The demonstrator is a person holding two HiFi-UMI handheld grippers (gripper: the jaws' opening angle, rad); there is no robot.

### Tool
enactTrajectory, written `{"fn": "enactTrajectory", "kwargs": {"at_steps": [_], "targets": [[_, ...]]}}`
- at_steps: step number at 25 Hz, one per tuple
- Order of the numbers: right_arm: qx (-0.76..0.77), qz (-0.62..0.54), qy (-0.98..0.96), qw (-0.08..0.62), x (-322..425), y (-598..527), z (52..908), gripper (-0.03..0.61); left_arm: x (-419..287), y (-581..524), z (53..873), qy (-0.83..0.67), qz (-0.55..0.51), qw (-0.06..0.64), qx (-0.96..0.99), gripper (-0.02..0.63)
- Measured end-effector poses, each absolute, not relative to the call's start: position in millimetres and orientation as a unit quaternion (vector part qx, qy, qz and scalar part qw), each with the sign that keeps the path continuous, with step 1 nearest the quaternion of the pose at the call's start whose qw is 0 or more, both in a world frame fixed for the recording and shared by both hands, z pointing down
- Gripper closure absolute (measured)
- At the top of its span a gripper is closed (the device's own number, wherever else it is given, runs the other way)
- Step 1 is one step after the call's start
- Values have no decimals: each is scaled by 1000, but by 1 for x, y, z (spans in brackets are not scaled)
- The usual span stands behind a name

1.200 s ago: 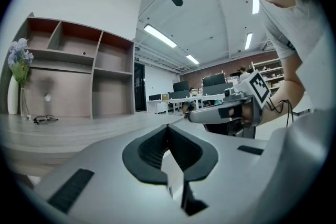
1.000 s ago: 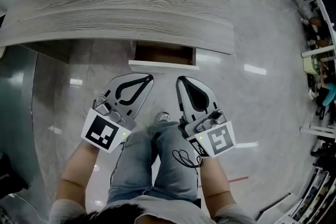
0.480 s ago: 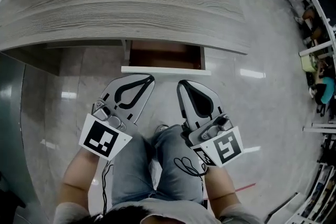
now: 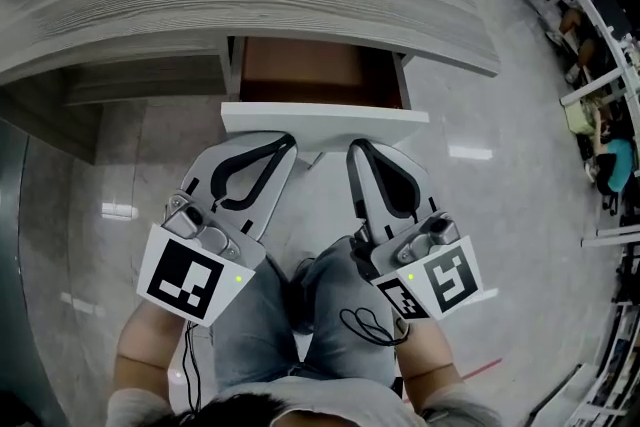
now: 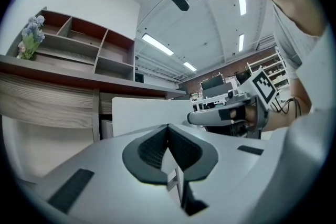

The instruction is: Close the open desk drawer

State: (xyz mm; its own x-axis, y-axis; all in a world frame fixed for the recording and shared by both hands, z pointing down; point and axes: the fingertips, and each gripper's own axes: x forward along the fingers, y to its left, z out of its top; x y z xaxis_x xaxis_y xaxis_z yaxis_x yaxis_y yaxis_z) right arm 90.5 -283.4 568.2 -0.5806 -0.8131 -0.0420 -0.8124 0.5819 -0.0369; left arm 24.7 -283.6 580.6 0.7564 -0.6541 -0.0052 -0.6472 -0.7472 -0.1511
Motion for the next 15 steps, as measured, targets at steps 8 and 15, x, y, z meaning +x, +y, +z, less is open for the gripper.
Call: {"fn": "enactTrajectory", "kwargs": {"at_steps": [8,15], "targets": [[-481,9,877,14,95,-291,576,571,24,-286,578,362,-9,61,-930,604],[-504,8,864,14,96,-311,575,571,18,-307,573,389,-5,49,-920,604]]}}
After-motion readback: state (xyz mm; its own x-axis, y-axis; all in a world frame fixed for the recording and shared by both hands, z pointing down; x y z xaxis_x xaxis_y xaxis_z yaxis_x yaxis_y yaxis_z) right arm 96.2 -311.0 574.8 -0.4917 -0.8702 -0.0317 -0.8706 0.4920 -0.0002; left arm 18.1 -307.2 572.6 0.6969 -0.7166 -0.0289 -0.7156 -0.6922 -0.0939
